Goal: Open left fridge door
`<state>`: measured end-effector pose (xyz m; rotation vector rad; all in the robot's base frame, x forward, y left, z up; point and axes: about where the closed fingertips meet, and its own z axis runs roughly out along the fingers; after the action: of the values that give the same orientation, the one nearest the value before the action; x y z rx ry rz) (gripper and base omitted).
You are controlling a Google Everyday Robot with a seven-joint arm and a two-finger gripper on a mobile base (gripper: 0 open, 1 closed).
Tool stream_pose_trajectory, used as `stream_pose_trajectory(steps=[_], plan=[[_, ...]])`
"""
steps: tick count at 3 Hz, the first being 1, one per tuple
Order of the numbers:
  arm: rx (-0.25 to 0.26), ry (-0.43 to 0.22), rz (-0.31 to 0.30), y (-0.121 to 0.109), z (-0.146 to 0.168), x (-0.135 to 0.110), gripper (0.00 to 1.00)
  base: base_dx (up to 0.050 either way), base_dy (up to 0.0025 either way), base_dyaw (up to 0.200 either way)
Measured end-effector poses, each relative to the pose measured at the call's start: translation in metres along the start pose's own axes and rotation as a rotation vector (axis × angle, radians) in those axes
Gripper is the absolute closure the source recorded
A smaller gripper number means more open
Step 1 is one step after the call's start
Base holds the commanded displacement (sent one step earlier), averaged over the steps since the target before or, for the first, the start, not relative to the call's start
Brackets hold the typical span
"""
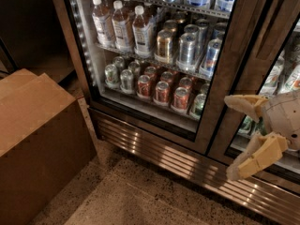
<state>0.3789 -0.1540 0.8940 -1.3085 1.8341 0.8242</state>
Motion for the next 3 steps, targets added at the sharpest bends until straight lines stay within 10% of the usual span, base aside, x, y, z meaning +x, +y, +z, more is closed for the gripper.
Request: stream_pose_trajectory(steps=[3], plan=[[-0.073,-0.018,-0.042,0.0181,0.0204,-0.013,0.0,0.0,0.0,0.0]])
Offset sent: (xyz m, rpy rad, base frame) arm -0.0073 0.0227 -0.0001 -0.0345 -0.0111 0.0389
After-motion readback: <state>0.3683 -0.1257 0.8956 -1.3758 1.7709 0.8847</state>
